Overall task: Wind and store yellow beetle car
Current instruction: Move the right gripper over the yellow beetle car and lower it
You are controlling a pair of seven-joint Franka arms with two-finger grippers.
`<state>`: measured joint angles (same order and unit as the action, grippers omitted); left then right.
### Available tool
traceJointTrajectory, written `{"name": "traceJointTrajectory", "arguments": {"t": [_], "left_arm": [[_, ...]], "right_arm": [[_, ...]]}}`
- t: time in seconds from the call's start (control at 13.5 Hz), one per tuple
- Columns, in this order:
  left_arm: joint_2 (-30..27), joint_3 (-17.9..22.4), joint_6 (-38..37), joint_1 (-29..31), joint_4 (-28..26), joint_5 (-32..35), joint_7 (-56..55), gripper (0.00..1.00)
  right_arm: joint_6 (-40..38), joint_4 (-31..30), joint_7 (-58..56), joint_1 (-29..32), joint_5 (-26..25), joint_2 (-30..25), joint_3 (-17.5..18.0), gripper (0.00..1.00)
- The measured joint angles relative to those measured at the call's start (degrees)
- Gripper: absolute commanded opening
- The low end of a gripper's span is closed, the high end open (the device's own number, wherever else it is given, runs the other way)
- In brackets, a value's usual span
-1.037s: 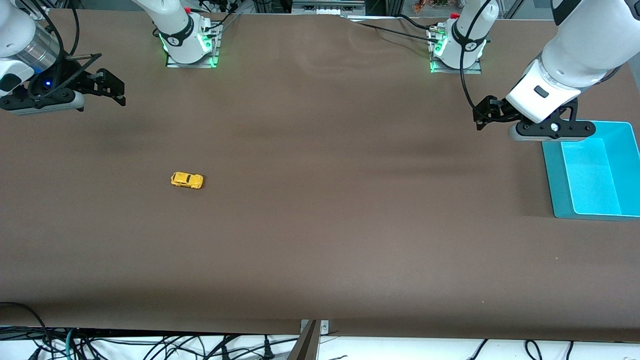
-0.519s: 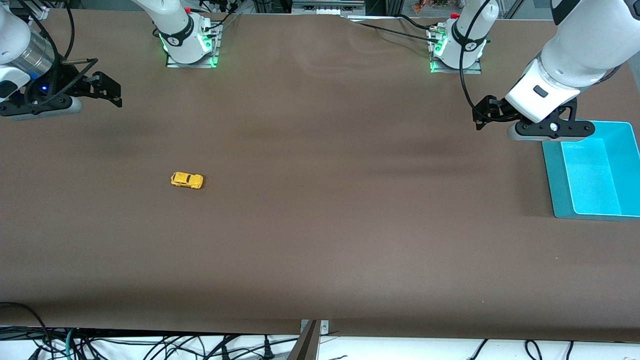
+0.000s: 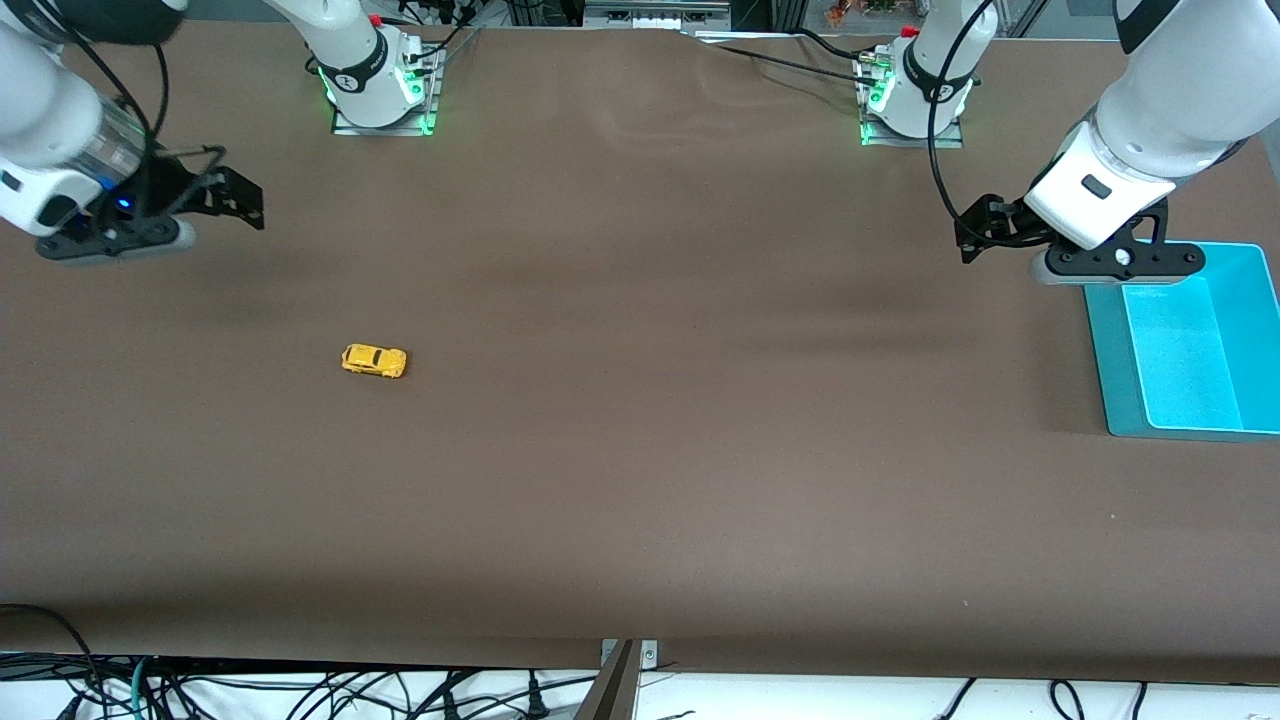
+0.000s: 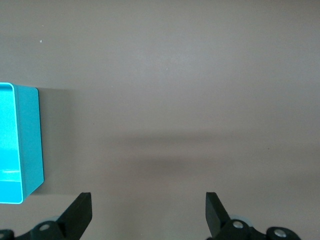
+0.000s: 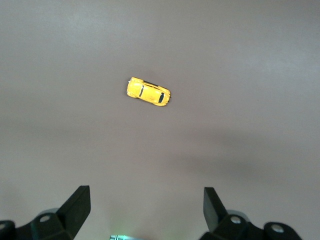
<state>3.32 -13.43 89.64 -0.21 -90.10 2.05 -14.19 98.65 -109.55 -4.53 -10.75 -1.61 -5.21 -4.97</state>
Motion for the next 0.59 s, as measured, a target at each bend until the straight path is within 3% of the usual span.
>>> {"name": "traceJointTrajectory", "arguments": {"t": [0.59], "left_arm": [[0.0,0.35,-0.04,0.31,0.01,0.0,0.0,1.0]], "right_arm": [[24.5,-16.09,-16.83,0.15,-0.01,5.09,0.77,1.0]]}}
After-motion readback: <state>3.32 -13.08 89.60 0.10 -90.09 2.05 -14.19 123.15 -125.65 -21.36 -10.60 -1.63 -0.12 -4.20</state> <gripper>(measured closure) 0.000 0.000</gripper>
